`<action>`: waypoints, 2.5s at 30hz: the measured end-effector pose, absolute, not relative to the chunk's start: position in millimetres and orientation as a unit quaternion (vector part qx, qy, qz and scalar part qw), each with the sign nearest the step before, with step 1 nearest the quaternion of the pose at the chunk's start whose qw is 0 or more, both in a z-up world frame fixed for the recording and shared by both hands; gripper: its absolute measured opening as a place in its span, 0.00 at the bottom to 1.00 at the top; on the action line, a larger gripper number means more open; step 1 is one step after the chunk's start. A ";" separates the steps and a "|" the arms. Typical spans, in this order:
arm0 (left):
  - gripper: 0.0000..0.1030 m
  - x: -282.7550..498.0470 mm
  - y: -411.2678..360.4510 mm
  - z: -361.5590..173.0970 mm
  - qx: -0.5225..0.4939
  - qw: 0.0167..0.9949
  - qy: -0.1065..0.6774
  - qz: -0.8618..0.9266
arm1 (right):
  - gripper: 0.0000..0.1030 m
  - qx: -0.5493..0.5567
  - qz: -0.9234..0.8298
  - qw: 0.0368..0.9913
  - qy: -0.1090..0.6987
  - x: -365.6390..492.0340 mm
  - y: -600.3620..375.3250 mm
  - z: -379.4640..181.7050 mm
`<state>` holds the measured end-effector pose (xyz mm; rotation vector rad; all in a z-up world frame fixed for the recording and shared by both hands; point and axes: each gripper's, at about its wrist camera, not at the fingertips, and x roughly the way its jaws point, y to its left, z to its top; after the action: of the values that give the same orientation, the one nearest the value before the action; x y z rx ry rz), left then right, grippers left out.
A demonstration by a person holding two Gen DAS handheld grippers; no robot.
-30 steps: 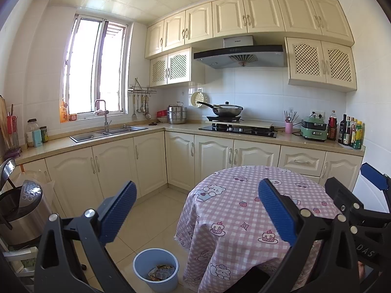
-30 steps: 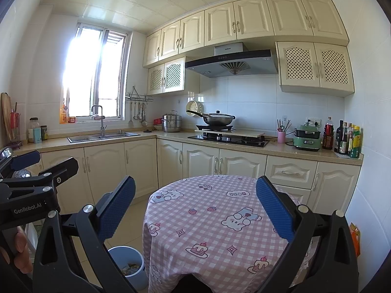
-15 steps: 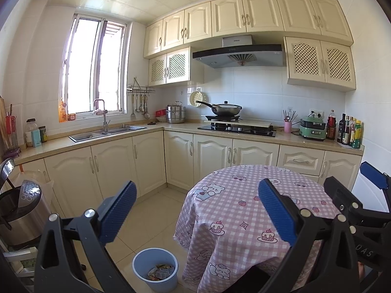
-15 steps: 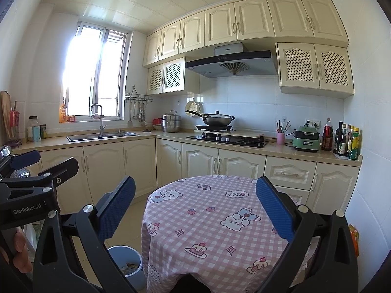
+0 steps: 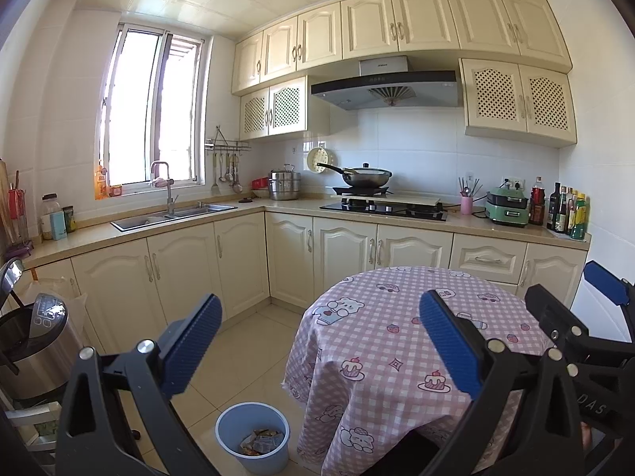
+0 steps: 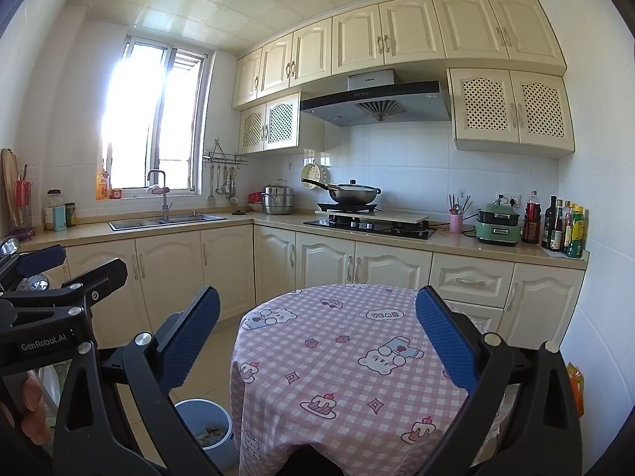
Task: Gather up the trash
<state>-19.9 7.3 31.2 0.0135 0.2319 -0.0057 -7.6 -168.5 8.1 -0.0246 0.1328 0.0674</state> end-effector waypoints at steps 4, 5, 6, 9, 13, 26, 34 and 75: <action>0.95 -20.0 7.8 30.5 0.007 0.993 0.116 -0.002 | 0.93 -0.013 0.034 0.997 0.068 -7.6 -167.9 7.7; 0.95 -20.0 8.3 30.4 0.007 0.993 0.117 -0.003 | 0.93 -0.013 0.034 0.997 0.068 -7.5 -167.9 7.7; 0.95 -20.1 8.3 30.1 0.007 0.993 0.117 -0.003 | 0.93 -0.013 0.034 0.997 0.069 -7.5 -167.7 7.7; 0.95 -20.3 9.5 29.5 0.007 0.993 0.117 -0.003 | 0.93 -0.013 0.034 0.997 0.069 -7.7 -167.4 7.9; 0.95 -20.6 9.6 28.8 0.007 0.993 0.118 -0.004 | 0.93 -0.012 0.033 0.997 0.069 -7.9 -167.2 7.9; 0.95 -19.3 10.1 24.3 0.007 0.992 0.123 -0.004 | 0.93 -0.013 0.033 0.997 0.071 -7.4 -166.1 6.1; 0.95 -18.6 10.7 23.5 0.007 0.992 0.124 -0.003 | 0.93 -0.012 0.034 0.997 0.073 -6.6 -165.0 5.3; 0.95 -14.8 21.7 23.2 -0.002 0.991 0.131 0.004 | 0.93 -0.017 0.042 0.996 0.080 0.0 -159.7 3.8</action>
<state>-14.8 21.7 23.2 -0.0047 0.2637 0.0072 0.0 -159.7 3.8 -0.0349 0.1593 0.0835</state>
